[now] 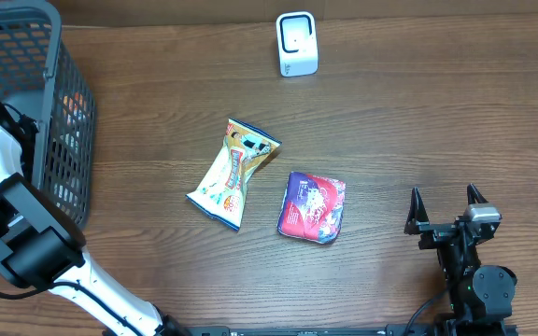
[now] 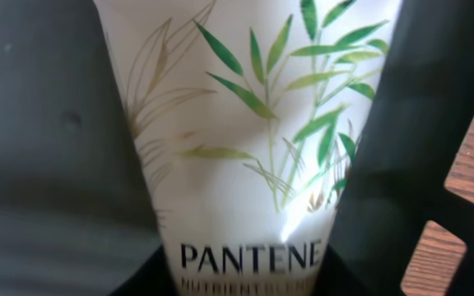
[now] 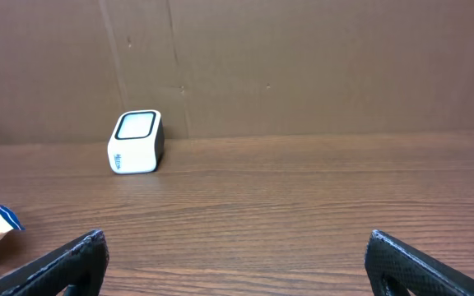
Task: Scan the item barcode
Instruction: 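Grasp the white Pantene tube in the basket with the left gripper, then lift the Pantene tube out and lay it beside the bags, then release the tube and move the left gripper back over the basket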
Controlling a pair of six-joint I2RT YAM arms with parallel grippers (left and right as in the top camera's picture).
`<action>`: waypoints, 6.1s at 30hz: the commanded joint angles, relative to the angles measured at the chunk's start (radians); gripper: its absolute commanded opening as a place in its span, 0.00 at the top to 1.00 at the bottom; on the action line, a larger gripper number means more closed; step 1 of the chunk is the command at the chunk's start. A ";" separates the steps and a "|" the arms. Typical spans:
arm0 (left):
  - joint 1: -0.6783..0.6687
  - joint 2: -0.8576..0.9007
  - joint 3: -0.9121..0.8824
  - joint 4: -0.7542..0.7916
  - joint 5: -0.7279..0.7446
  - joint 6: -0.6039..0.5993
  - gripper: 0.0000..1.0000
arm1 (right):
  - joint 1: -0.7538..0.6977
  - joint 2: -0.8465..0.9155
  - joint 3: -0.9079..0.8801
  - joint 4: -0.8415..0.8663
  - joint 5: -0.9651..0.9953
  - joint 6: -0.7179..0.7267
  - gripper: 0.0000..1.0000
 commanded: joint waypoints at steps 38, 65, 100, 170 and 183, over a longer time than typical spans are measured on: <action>0.000 0.032 1.176 -0.693 0.673 -0.188 0.96 | -0.003 -0.007 -0.011 0.006 0.006 -0.004 0.00; -0.560 0.015 1.225 -0.737 0.686 -0.190 0.95 | -0.003 -0.007 -0.011 0.006 0.006 -0.004 0.00; -1.127 -0.018 0.193 -0.225 0.190 -0.332 0.59 | -0.003 -0.007 -0.011 0.006 0.006 -0.004 0.00; -0.145 0.473 0.955 -0.320 0.078 -0.428 0.00 | -0.003 -0.007 -0.011 0.006 0.006 -0.004 0.00; -0.143 0.465 0.953 -0.363 0.052 -0.411 0.12 | -0.003 -0.007 -0.011 0.006 0.006 -0.004 0.00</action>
